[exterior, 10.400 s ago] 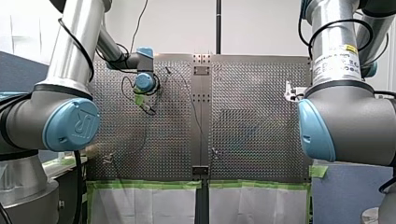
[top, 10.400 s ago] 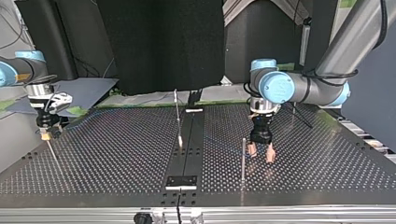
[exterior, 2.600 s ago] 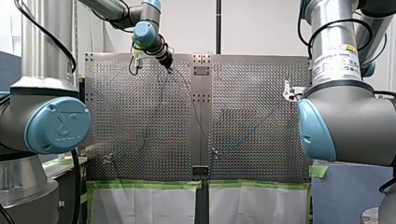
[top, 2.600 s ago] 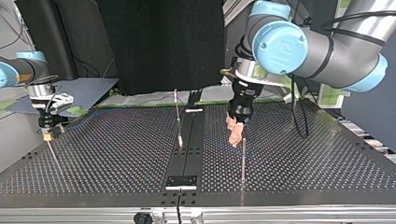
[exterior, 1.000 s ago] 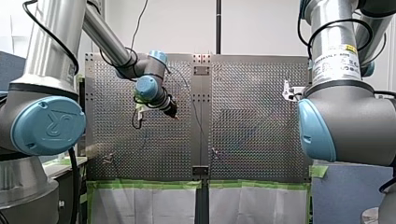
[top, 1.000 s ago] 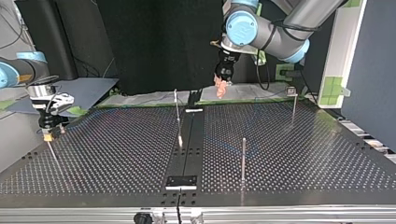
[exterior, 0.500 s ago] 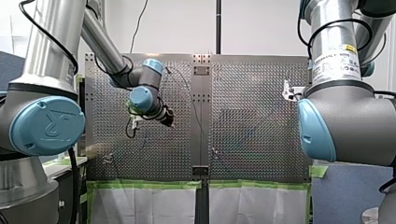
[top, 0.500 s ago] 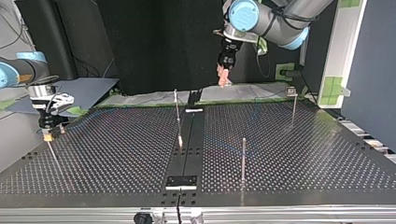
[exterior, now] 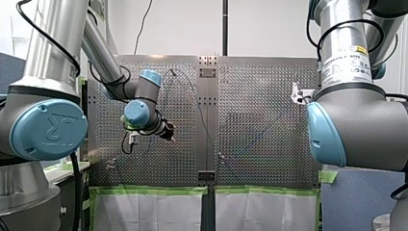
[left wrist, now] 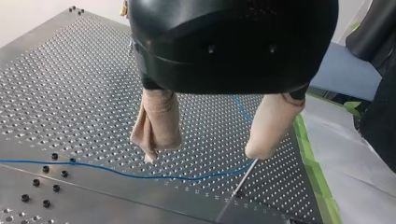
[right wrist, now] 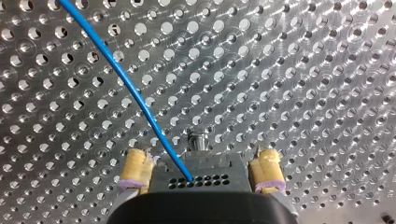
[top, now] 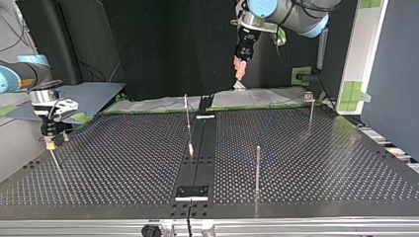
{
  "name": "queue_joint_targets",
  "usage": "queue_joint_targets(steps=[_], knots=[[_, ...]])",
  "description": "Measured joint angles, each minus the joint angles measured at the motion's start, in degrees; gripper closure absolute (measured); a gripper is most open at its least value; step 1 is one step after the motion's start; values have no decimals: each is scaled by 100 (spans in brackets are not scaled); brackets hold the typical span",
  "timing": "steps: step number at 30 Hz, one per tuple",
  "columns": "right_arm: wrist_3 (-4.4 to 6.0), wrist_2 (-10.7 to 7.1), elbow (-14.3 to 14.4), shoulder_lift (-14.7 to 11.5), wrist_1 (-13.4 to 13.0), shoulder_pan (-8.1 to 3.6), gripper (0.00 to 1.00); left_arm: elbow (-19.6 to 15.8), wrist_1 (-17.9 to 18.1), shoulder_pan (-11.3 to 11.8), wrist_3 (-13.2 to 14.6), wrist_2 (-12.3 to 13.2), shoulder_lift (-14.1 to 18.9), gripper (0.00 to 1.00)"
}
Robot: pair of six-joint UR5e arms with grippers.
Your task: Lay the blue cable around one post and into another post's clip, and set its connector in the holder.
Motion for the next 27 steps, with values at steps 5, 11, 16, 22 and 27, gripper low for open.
queue_joint_targets(steps=[5,11,16,22,27], knots=[[-2,-4,-1,1,0,19,0,-196,227,2,-6,-1,1,0],[-9,-48,0,0,0,41,0,-244,500,28,-40,-6,1,0],[-16,-56,0,-1,8,52,0,-245,740,48,-226,-2,1,0],[-18,-61,0,-1,4,60,0,-246,1044,51,-509,-47,1,0],[-18,-88,0,-1,-4,62,0,-247,1306,59,-569,-166,1,0]])
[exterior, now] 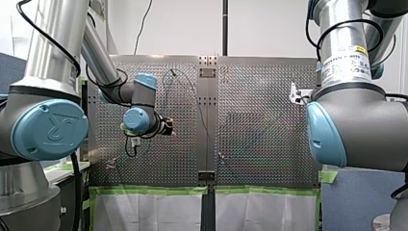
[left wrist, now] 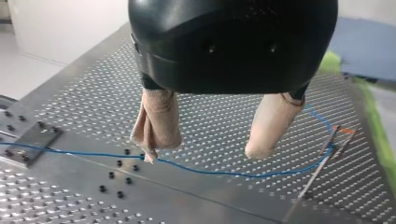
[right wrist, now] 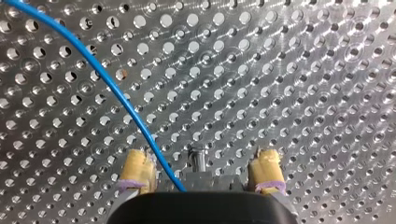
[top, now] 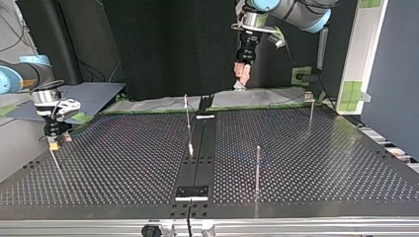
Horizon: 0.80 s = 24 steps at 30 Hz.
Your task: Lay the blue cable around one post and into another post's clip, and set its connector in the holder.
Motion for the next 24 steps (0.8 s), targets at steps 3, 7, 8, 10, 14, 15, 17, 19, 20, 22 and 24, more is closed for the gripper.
queue_joint_targets(steps=[3,7,8,10,14,15,17,19,20,22,24], knots=[[-1,-29,0,1,5,6,0,0,155,1,5,-19,0,0],[-1,-45,0,1,5,10,0,0,350,3,8,-25,0,0],[-1,-46,0,1,5,12,0,0,407,3,8,-26,0,0],[-1,-47,0,-1,4,15,0,0,503,4,9,-27,0,0],[-1,-46,0,0,-1,21,0,0,723,5,9,-27,0,0],[-1,-45,0,-1,-3,23,0,0,769,8,9,-27,0,0],[-2,-46,0,-1,-3,24,0,0,878,13,9,-27,0,0],[-3,-48,0,-1,-4,25,0,0,973,16,9,-27,0,0],[-5,-49,0,-1,-3,25,0,0,1039,17,9,-27,0,0],[-7,-51,0,-1,0,29,0,0,1127,18,9,-27,0,0],[-8,-52,0,-2,4,32,0,0,1234,18,9,-27,0,0]])
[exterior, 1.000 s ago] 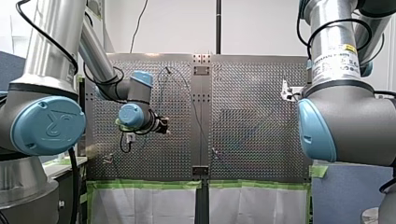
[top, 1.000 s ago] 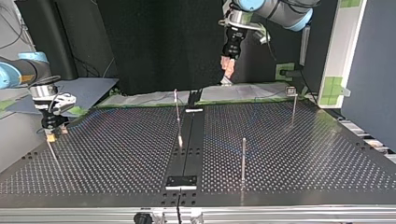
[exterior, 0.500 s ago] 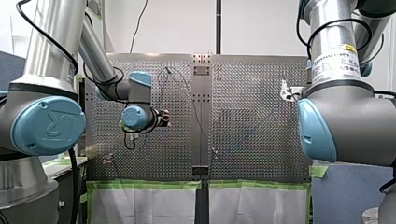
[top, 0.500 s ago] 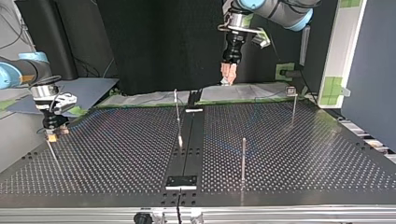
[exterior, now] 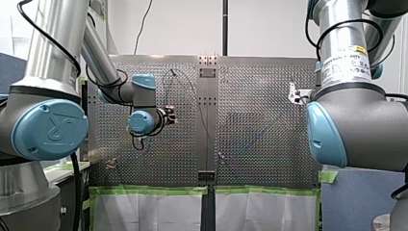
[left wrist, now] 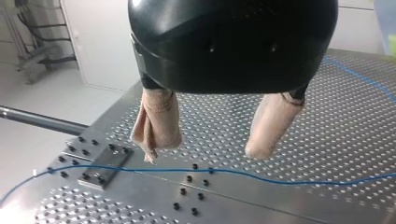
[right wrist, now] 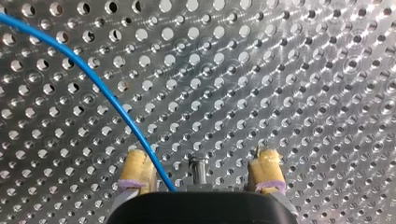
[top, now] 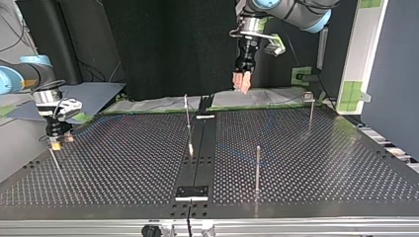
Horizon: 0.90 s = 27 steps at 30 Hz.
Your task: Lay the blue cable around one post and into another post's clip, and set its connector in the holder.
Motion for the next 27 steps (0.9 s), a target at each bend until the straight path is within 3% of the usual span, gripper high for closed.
queue_joint_targets(steps=[8,17,27], knots=[[-3,-23,0,-2,2,20,0,0,256,13,5,-75,0,0],[-10,-62,0,-3,4,53,0,0,-168,34,-4,-434,0,0],[-35,-147,0,-1,12,93,0,0,-396,44,7,-508,0,0]])
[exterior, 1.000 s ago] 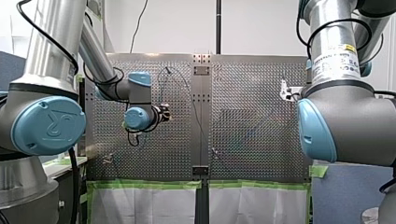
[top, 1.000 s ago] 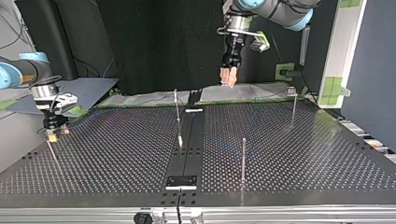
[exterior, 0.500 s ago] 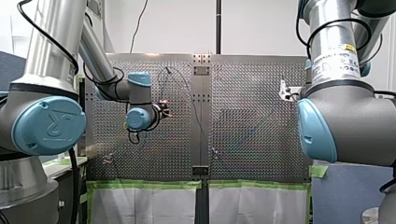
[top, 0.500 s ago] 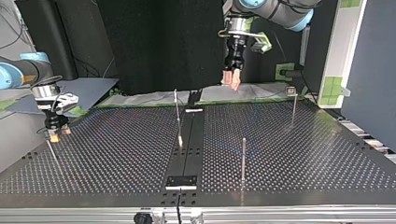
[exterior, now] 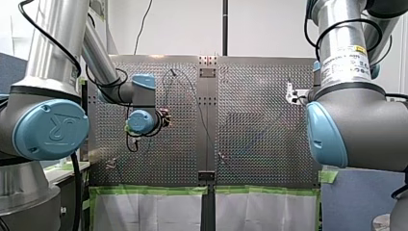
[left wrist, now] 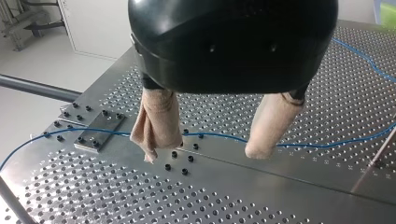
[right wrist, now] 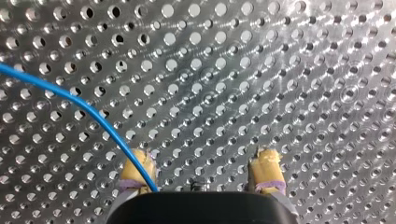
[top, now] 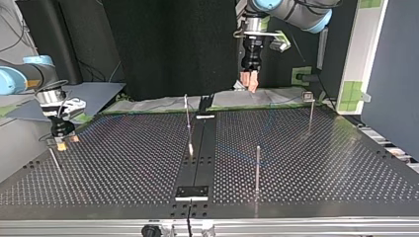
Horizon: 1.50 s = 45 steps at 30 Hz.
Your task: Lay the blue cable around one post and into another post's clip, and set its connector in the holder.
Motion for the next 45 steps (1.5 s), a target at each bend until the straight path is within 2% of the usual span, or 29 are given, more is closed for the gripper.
queue_joint_targets(steps=[8,15,21,27,35,45], knots=[[-30,-11,0,-1,102,30,0,0,-5,14,2,-2,-1,0],[-302,-1,1,0,385,45,0,-2,-11,29,12,-2,0,0],[-483,28,2,-2,598,75,0,-2,-13,45,23,0,-1,0],[-553,53,3,-4,707,107,0,-6,-28,59,25,6,-1,0],[-664,197,2,-23,814,147,0,-8,-38,79,8,7,0,0],[-912,415,10,-102,1029,191,0,-7,-47,127,-14,6,0,0]])
